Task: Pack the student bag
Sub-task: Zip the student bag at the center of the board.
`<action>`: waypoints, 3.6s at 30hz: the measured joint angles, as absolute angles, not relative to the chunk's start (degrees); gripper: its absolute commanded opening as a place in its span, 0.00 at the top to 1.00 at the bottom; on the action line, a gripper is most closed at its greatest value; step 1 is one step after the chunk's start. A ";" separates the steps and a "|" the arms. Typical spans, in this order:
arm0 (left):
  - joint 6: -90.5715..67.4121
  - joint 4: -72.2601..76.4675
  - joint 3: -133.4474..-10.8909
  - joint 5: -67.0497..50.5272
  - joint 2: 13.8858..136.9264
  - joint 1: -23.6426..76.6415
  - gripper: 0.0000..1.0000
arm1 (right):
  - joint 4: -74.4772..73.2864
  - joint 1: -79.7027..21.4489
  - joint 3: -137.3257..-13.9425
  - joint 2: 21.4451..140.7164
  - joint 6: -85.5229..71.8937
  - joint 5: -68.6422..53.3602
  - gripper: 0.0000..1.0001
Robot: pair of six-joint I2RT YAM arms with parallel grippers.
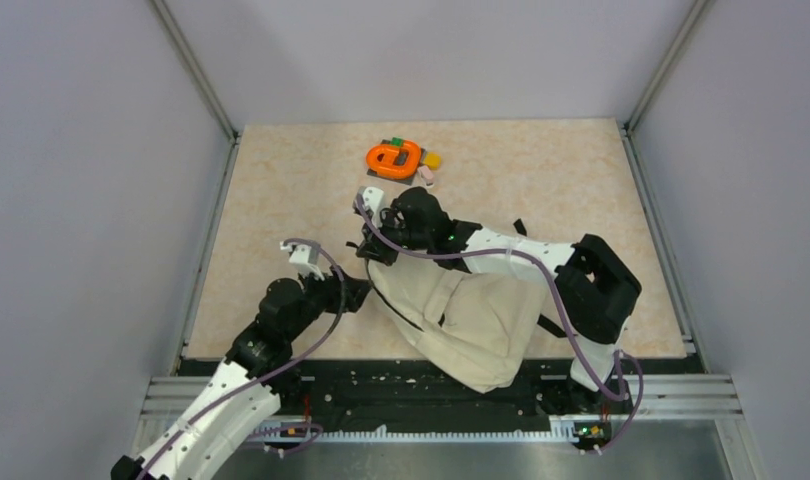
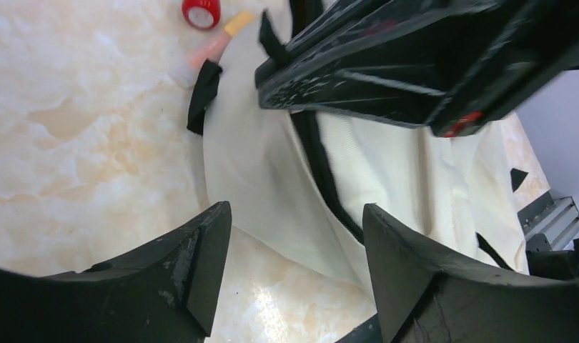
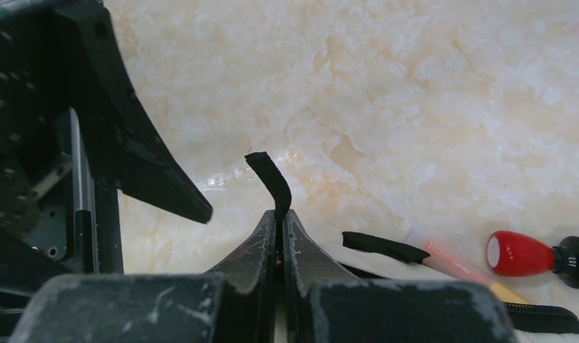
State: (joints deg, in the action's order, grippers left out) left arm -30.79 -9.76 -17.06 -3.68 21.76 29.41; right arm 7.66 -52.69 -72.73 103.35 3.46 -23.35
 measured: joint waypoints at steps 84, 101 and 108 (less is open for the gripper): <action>-26.41 -0.21 -40.56 -4.32 68.66 27.46 0.43 | 19.22 -42.19 -59.90 95.61 -9.28 -12.05 1.00; -27.38 3.88 -39.68 -6.79 67.77 27.20 1.00 | 21.37 -42.92 -59.22 95.53 -12.43 -3.99 1.00; -35.18 3.20 -30.17 -4.38 53.84 27.22 1.00 | 22.57 -44.62 -59.11 95.53 -14.48 -2.50 1.00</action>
